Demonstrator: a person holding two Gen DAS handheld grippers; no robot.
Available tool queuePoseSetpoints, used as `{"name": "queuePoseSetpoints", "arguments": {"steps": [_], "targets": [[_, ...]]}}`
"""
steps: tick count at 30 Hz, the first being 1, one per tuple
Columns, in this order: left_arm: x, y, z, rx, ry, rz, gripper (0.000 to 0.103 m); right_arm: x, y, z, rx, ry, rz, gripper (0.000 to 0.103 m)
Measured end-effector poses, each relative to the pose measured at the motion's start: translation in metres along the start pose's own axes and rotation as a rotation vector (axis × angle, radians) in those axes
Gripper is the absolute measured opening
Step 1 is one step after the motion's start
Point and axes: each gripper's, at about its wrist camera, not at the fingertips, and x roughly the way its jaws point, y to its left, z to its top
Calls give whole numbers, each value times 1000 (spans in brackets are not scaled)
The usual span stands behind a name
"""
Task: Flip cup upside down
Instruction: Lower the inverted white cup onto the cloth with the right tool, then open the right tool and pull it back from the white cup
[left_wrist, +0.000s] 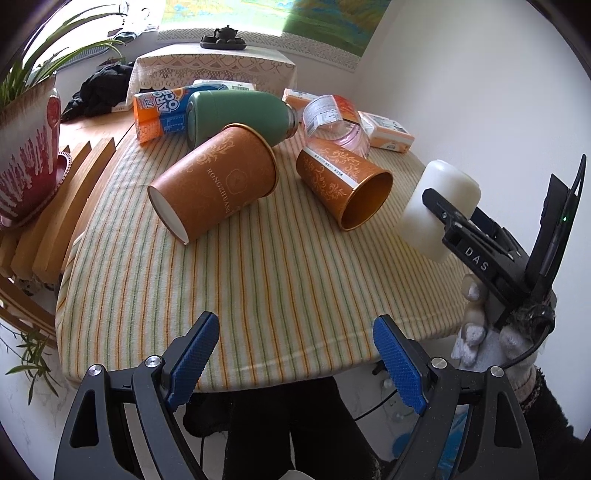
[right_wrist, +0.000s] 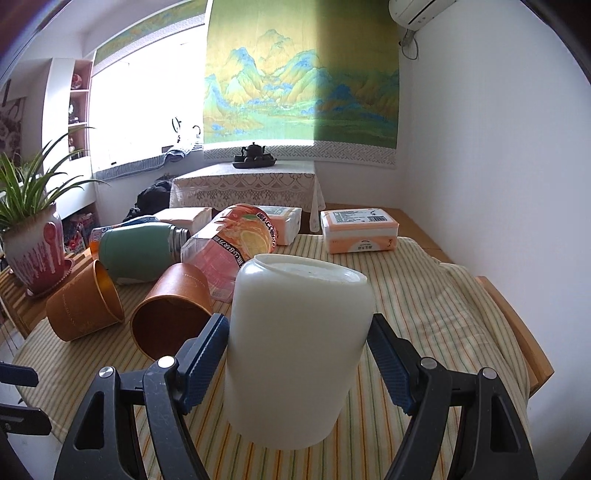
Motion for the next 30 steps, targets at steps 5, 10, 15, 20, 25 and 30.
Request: {"name": "queuePoseSetpoints", "arguments": {"steps": [5, 10, 15, 20, 25, 30], "targets": [[-3, -3, -3, 3, -7, 0, 88, -2, 2, -3, -1, 1, 2, 73], [-7, -4, -6, 10, -19, 9, 88, -4, 5, -8, -18, 16, 13, 73], [-9, -5, -7, 15, -37, 19, 88, -10, 8, -10, -41, 10, 12, 73], [-16, -12, -9, 53, -96, 68, 88, -17, 8, -9, -42, 0, 11, 78], [-22, -19, -9, 81, -166, 107, 89, -31, 4, -11, -18, -13, 14, 81], [-25, -25, -9, 92, -226, 131, 90, -50, 1, -15, 10, -37, 15, 85]]}}
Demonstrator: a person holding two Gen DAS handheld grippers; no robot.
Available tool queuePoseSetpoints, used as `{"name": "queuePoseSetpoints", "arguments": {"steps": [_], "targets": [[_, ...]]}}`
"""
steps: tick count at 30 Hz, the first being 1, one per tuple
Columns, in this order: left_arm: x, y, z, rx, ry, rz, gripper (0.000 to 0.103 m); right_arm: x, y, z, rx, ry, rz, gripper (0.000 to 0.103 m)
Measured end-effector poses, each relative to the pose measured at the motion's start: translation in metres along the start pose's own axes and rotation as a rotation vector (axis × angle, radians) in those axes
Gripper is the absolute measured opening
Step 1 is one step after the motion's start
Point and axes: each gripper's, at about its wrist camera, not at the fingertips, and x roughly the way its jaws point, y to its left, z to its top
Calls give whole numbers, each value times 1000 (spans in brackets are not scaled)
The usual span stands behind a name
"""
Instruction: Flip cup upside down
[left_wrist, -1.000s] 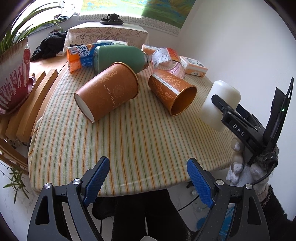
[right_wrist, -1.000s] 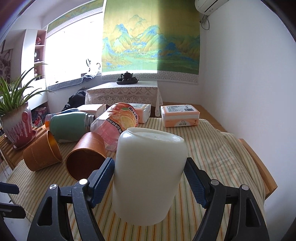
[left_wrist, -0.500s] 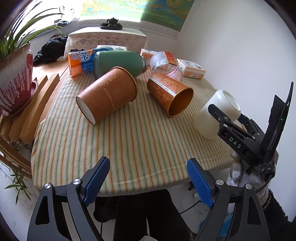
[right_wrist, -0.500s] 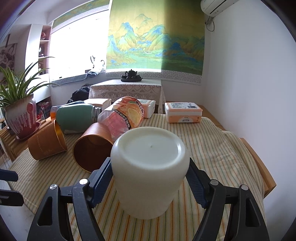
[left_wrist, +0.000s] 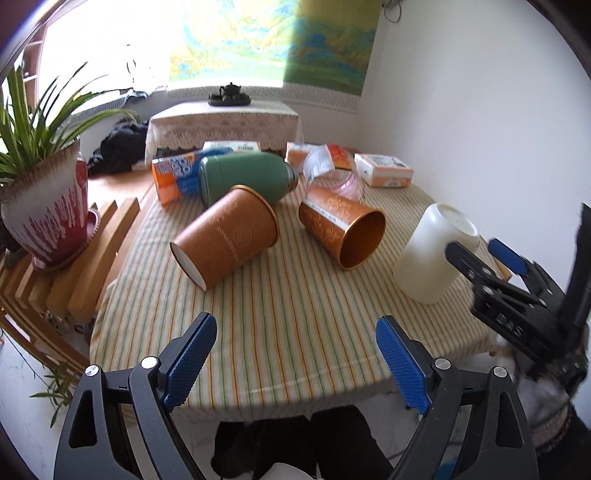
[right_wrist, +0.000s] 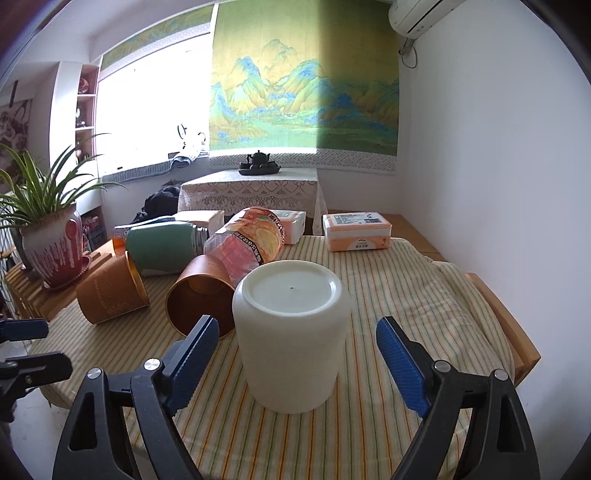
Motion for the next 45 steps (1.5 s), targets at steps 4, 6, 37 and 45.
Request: {"name": "queuePoseSetpoints", "arguments": {"steps": [4, 6, 37, 45], "targets": [[-5, -7, 0, 13, -58, 31, 91, -17, 1, -3, 3, -25, -9, 85], [-8, -10, -1, 22, -91, 44, 91, -26, 1, -5, 7, -37, -11, 85], [-53, -19, -7, 36, -402, 204, 102, -92, -6, -5, 80, -216, -138, 93], [-51, -19, -7, 40, -399, 213, 102, -89, -9, -7, 99, -208, -134, 96]]}}
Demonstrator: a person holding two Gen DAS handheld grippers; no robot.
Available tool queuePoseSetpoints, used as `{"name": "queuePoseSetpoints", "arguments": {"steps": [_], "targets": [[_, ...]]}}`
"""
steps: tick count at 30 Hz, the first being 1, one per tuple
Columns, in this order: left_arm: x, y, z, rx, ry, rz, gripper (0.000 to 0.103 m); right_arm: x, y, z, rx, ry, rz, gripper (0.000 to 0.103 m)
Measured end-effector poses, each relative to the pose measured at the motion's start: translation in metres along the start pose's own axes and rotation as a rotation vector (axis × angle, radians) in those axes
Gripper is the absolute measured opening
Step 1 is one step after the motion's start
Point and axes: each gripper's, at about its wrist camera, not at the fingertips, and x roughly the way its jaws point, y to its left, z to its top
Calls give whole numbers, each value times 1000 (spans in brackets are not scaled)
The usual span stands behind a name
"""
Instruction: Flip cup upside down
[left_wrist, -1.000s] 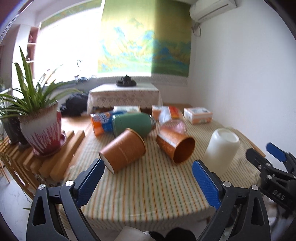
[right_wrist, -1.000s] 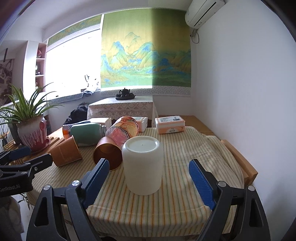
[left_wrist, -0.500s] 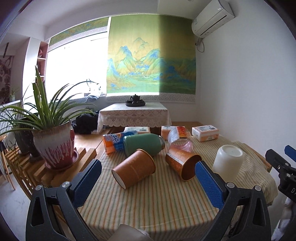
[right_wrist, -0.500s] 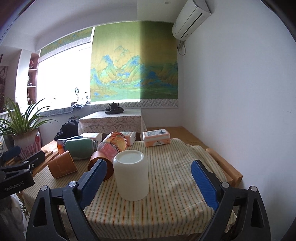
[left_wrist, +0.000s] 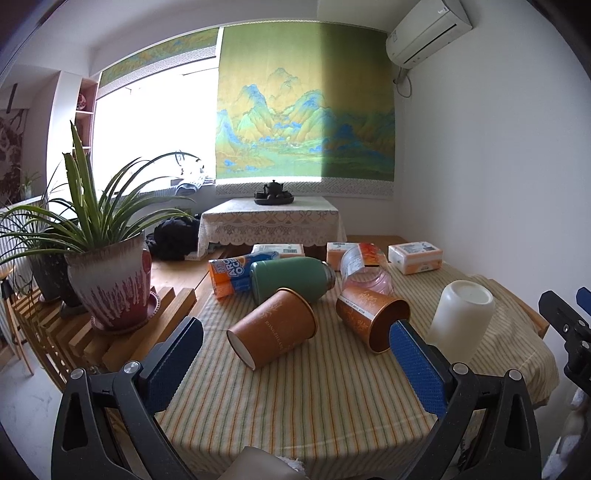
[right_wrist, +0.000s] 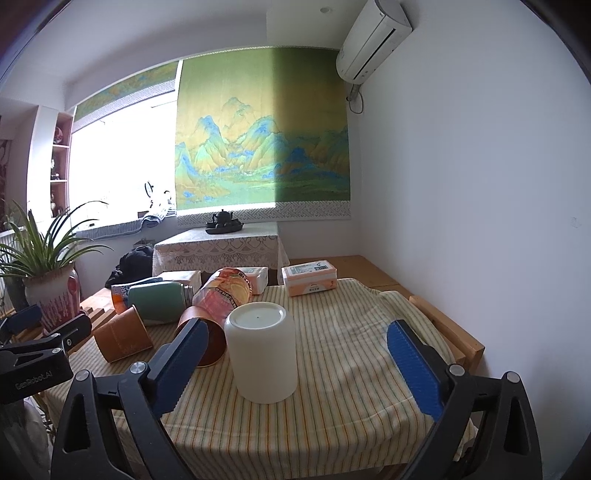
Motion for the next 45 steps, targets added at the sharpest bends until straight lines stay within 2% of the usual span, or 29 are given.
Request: {"name": "queuePoseSetpoints", "arguments": {"steps": [45], "targets": [[-2, -4, 5, -1, -12, 4, 102, -1, -1, -4, 1, 6, -4, 96]]}}
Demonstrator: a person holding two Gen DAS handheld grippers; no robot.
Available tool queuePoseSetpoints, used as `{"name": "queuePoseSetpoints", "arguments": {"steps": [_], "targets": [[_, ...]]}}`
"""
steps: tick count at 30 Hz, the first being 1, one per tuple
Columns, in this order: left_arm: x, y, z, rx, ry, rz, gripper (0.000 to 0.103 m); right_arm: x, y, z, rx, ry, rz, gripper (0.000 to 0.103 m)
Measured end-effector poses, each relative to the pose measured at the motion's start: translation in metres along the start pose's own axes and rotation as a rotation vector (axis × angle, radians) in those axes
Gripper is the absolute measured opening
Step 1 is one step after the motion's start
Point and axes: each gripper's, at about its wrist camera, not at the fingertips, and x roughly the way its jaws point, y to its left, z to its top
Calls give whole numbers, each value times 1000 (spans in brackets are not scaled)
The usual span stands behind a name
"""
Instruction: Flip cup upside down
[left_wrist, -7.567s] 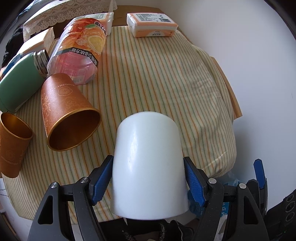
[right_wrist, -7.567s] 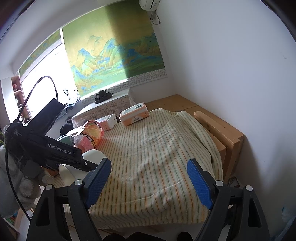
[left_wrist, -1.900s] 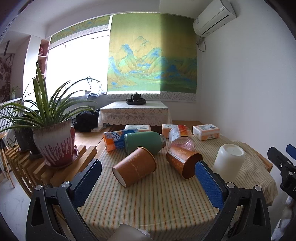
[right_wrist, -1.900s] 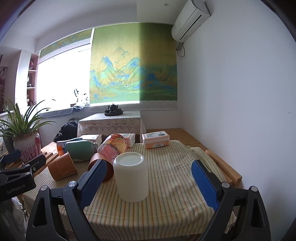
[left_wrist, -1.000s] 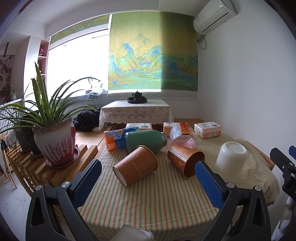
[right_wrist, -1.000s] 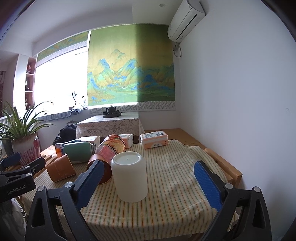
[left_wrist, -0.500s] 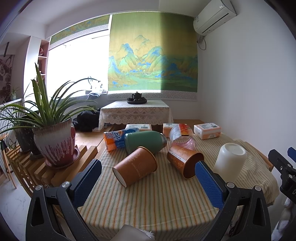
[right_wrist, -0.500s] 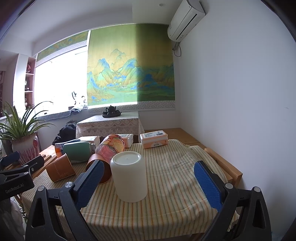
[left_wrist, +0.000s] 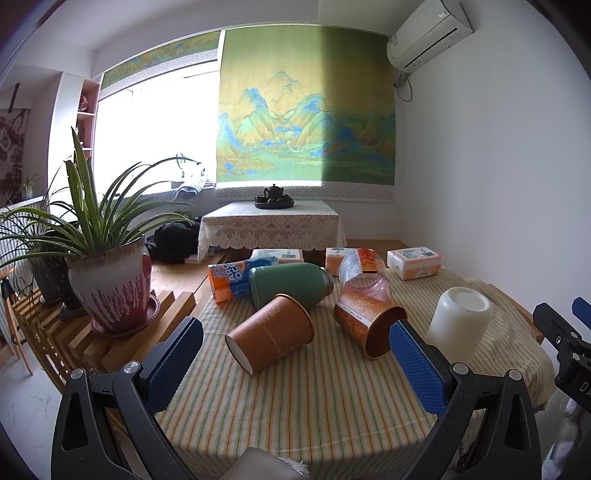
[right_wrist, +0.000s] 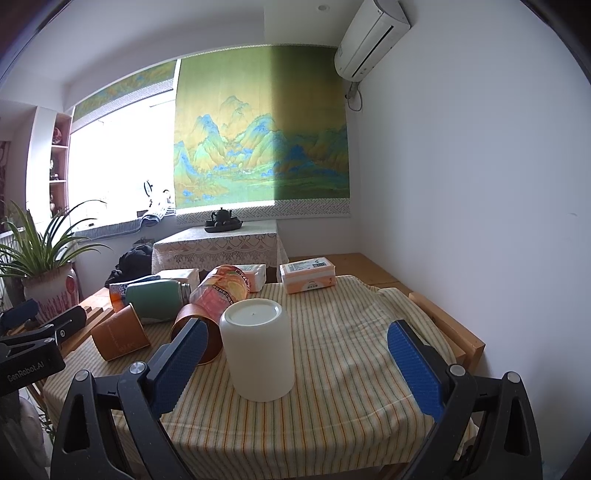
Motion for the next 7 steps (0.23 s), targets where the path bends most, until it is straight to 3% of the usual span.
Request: {"name": "queuePoseSetpoints", "arguments": {"steps": [7], "targets": [[0, -1, 0, 10, -7, 12, 102, 2, 0, -2, 2, 10, 3, 96]]}}
